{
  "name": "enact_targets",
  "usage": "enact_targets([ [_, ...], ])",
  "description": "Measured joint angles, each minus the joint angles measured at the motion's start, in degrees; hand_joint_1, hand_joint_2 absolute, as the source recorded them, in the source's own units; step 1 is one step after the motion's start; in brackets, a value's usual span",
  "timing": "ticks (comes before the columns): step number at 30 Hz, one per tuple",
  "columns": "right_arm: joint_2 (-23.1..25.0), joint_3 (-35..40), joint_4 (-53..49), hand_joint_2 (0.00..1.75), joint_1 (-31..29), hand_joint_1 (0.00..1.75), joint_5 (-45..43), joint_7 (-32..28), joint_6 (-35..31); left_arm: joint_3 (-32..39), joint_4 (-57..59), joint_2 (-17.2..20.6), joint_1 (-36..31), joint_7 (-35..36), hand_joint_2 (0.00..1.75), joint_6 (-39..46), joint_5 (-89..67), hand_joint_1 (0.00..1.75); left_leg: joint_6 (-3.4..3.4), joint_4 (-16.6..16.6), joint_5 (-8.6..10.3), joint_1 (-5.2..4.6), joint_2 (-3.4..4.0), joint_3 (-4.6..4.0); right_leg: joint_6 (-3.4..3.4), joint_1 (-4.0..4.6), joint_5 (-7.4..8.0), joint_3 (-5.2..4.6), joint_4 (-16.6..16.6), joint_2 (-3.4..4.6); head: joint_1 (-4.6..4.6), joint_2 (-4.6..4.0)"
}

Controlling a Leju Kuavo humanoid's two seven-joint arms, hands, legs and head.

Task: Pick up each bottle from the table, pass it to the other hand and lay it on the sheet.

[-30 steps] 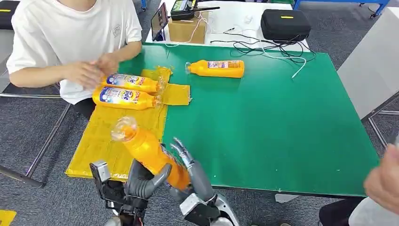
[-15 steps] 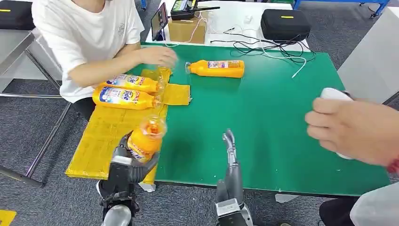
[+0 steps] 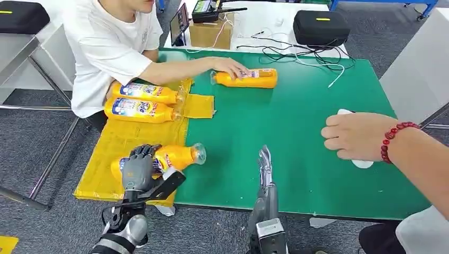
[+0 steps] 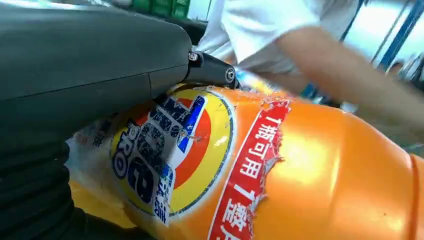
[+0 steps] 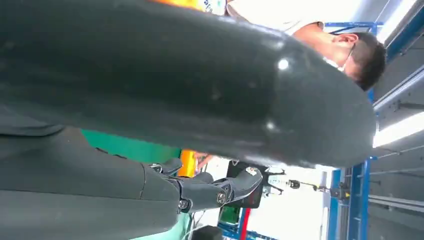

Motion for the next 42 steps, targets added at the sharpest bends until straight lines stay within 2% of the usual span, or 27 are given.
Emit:
enact_targets([
  [10, 0.1, 0.0, 1.2, 0.00, -0.2, 0.00, -2.4, 0.1, 2.0, 1.6, 12.9, 1.4, -6.7, 1.2, 1.75, -6.0, -1.8, 1.75, -0.02, 0.0, -0.03, -0.02, -0.03, 0.24, -0.02, -0.02, -0.04, 0.24, 0.0, -0.01, 0.00, 0.00],
  [11, 0.1, 0.0, 1.4, 0.00, -0.2, 0.00, -2.5, 0.1, 2.0, 1.6, 13.8, 1.3, -7.2, 1.2, 1.75, -6.3, -1.8, 1.06, -0.02, 0.0, -0.04, -0.02, -0.03, 0.29, -0.03, -0.02, -0.05, 0.29, 0.0, -0.01, 0.00, 0.00],
  [12, 0.1, 0.0, 1.5, 0.00, -0.2, 0.00, -2.8, 0.1, 2.1, 1.7, 14.9, 1.2, -7.8, 0.9, 1.75, -6.8, -1.1, 0.24, -0.06, 0.0, -0.07, -0.02, -0.03, 0.37, -0.03, -0.02, -0.05, 0.35, 0.0, -0.01, 0.00, 0.02],
  [13, 0.1, -0.1, 1.7, 0.00, -0.2, 0.00, -3.0, 0.2, 2.2, 2.0, 15.9, 0.9, -8.5, 0.1, 1.75, -7.9, 0.7, 0.02, -0.08, 0.0, -0.08, -0.02, -0.06, 0.45, -0.05, -0.02, -0.06, 0.44, 0.0, -0.01, 0.00, 0.00],
  [25, 0.5, -0.9, 3.7, 0.00, -0.7, 0.00, -3.6, 0.2, 3.7, 3.6, 22.4, 0.2, -15.7, 0.0, 1.75, -24.0, 14.0, 0.00, -0.17, -0.1, -0.17, -0.05, -0.42, 1.54, -0.03, -0.05, -0.36, 1.75, 0.0, -0.11, -0.02, 0.00],
  [28, 0.7, -1.2, 4.3, 0.00, -0.9, 0.00, -3.2, 0.2, 4.3, 3.7, 22.5, 0.4, -15.8, -0.9, 1.75, -27.7, 16.8, 0.00, -0.24, -0.1, -0.47, -0.05, -0.67, 2.20, -0.16, -0.06, -0.83, 1.93, 0.0, -0.30, -0.02, 0.00],
  [31, 0.9, -1.6, 5.0, 0.00, -1.0, 0.00, -2.8, 0.2, 4.8, 3.7, 22.5, 0.6, -15.8, -1.4, 1.75, -29.4, 19.3, 0.00, -0.20, -0.1, -0.97, -0.08, -0.72, 3.06, -0.20, -0.07, -1.23, 2.76, 0.0, -0.35, -0.02, 0.00],
  [35, 1.1, -1.9, 5.9, 0.00, -1.2, 0.00, -2.6, 0.0, 4.8, 3.5, 20.9, 0.6, -14.9, -3.3, 1.75, -31.7, 25.3, 0.00, -0.21, -0.1, -1.33, -0.10, -0.91, 3.79, -0.10, -0.08, -1.66, 3.53, 0.0, -0.50, 0.00, 0.00],
  [38, 1.3, -1.9, 6.5, 0.00, -1.5, 0.00, -2.6, -0.3, 4.2, 2.4, 15.0, -0.1, -11.9, -6.2, 1.75, -31.6, 34.2, 0.00, -0.19, -0.1, -1.36, -0.09, -0.91, 3.77, -0.05, -0.08, -1.66, 3.51, 0.0, -0.54, 0.02, 0.02],
  [39, 1.4, -2.0, 6.6, 0.00, -1.5, 0.00, -2.7, -0.5, 3.9, 2.1, 12.7, -0.4, -10.4, -7.0, 1.75, -30.4, 35.8, 0.00, -0.19, -0.1, -1.37, -0.09, -0.82, 3.64, -0.03, -0.08, -1.62, 3.85, 0.0, -0.51, 0.00, 0.00],
  [42, 1.4, -2.3, 7.1, 0.00, -1.3, 0.00, -2.8, -0.9, 3.3, 0.2, 5.8, -1.0, -6.4, -6.1, 1.75, -28.6, 38.4, 0.00, -0.18, 0.0, -1.33, -0.08, -0.68, 3.18, 0.03, -0.07, -1.55, 3.37, 0.1, -0.44, 0.02, 0.00],
])
